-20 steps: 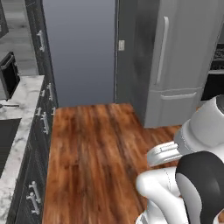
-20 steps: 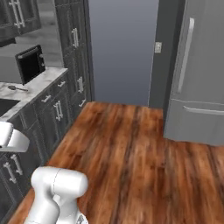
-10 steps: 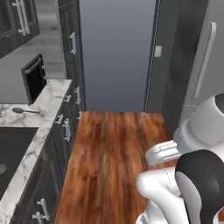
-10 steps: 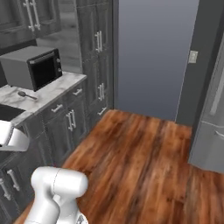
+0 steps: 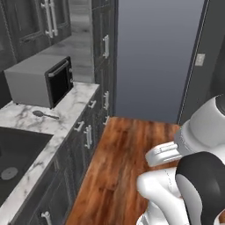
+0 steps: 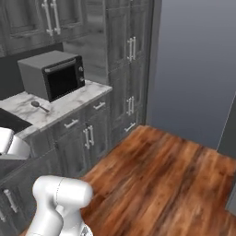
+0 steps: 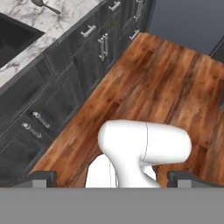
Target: Take the fork and place it on the left side of the plate. Then take the spoon and place it on the right side of the plate. Make sure they're directly next to the plate.
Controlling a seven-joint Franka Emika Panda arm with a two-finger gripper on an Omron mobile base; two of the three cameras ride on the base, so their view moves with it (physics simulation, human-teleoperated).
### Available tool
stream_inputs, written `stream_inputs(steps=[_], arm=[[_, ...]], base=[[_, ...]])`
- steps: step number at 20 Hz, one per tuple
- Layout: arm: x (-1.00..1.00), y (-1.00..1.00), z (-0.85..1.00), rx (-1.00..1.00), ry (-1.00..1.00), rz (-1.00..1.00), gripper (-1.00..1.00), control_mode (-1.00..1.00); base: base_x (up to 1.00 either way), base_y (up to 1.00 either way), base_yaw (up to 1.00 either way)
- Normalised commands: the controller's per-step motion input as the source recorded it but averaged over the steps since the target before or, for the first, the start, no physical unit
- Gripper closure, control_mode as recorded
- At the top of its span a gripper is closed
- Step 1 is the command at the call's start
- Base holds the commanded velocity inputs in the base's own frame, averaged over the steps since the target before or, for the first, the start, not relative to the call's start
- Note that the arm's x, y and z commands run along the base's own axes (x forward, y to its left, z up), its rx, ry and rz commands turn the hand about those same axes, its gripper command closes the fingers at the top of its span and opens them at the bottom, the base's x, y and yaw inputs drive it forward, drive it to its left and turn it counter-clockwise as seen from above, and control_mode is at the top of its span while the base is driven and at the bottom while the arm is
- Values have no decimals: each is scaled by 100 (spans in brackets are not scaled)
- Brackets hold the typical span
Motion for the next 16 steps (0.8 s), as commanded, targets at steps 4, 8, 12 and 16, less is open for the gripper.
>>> stream_inputs(steps=[4,8,12,16], arm=[[0,0,0,0,0,0,-100,100],[0,0,0,0,0,0,-100,100],[0,0,0,0,0,0,-100,100],[0,0,0,0,0,0,-100,100]], base=[[74,-48,40],[71,-47,38],[71,-34,40],[65,-9,44]])
